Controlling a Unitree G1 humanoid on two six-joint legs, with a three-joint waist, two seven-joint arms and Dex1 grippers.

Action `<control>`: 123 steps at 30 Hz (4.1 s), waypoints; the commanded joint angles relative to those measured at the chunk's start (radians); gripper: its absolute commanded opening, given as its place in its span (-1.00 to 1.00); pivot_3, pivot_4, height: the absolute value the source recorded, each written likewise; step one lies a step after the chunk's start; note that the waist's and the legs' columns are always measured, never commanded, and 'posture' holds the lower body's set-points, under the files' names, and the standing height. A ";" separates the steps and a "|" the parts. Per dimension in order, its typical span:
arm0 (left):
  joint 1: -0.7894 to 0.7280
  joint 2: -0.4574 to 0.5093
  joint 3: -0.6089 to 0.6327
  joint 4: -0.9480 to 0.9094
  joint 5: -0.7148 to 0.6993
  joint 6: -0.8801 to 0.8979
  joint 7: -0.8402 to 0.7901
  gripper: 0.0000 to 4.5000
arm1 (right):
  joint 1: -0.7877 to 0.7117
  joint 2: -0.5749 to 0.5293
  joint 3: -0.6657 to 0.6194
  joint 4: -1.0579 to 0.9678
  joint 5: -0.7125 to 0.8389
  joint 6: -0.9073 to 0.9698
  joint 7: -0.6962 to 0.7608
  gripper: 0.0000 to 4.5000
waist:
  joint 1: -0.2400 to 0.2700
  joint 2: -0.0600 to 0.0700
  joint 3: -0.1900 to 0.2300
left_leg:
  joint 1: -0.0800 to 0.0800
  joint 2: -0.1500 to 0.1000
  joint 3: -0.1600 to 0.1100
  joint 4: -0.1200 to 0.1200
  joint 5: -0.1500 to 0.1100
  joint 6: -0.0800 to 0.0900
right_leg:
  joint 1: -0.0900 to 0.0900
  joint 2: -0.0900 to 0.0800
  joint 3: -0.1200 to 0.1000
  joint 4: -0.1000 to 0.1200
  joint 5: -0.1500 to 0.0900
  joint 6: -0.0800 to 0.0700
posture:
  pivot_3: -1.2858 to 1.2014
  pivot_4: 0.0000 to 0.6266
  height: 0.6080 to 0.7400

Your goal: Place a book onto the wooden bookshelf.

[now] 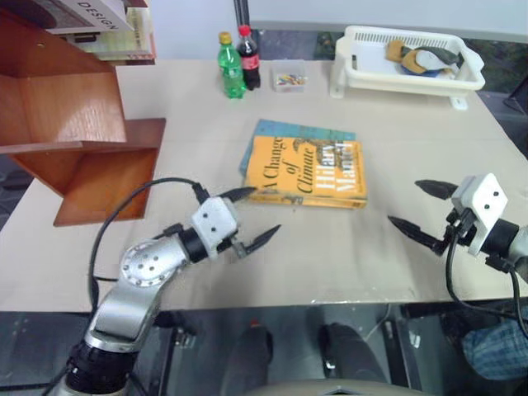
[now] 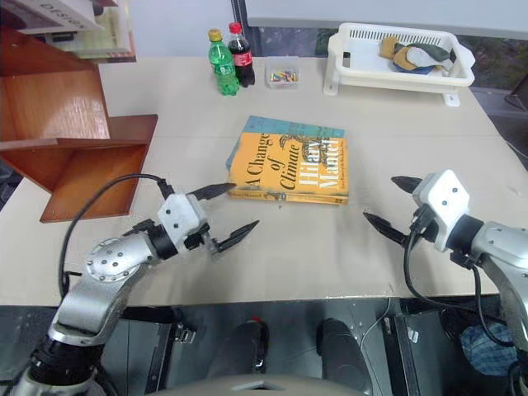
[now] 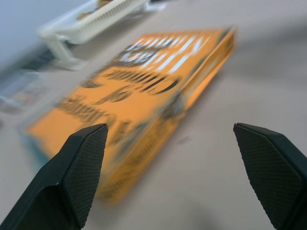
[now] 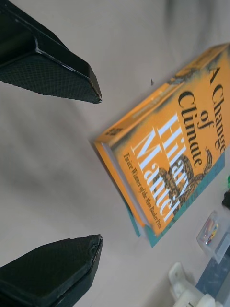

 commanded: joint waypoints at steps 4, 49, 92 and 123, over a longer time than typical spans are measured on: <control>-0.055 -0.091 0.129 0.029 -0.938 0.550 0.363 1.00 | 0.019 -0.017 -0.074 -0.053 0.025 -0.002 -0.010 0.99 | 0.000 -0.001 0.000 | -0.001 0.000 -0.003 0.002 0.000 0.000 | 0.000 0.000 -0.003 0.001 0.000 0.000 | 0.03 -0.52 1.00; -0.341 -0.774 0.051 0.561 -1.190 0.187 1.155 1.00 | 0.260 -0.008 -0.279 -0.280 0.346 0.024 0.012 0.99 | 0.030 0.000 -0.002 | -0.003 -0.007 -0.011 0.015 0.000 0.000 | 0.009 0.001 -0.003 -0.002 0.000 -0.001 | 0.03 -0.52 1.00; -0.154 0.589 0.054 -0.097 0.248 -0.131 0.425 -0.70 | -0.097 0.050 0.088 -0.011 0.269 -0.074 0.109 1.00 | 0.028 -0.001 0.003 | -0.006 -0.004 -0.009 0.004 0.000 0.000 | 0.003 0.002 -0.001 -0.010 -0.001 -0.001 | 0.03 -0.52 1.00; 0.150 0.684 0.953 0.162 0.905 -0.259 -0.447 -0.70 | -0.607 0.281 0.306 0.347 0.121 -0.237 0.222 1.00 | -0.044 0.000 0.007 | -0.004 -0.001 0.003 -0.009 -0.003 0.004 | -0.002 0.002 0.006 -0.014 0.001 0.003 | 0.03 -0.52 1.00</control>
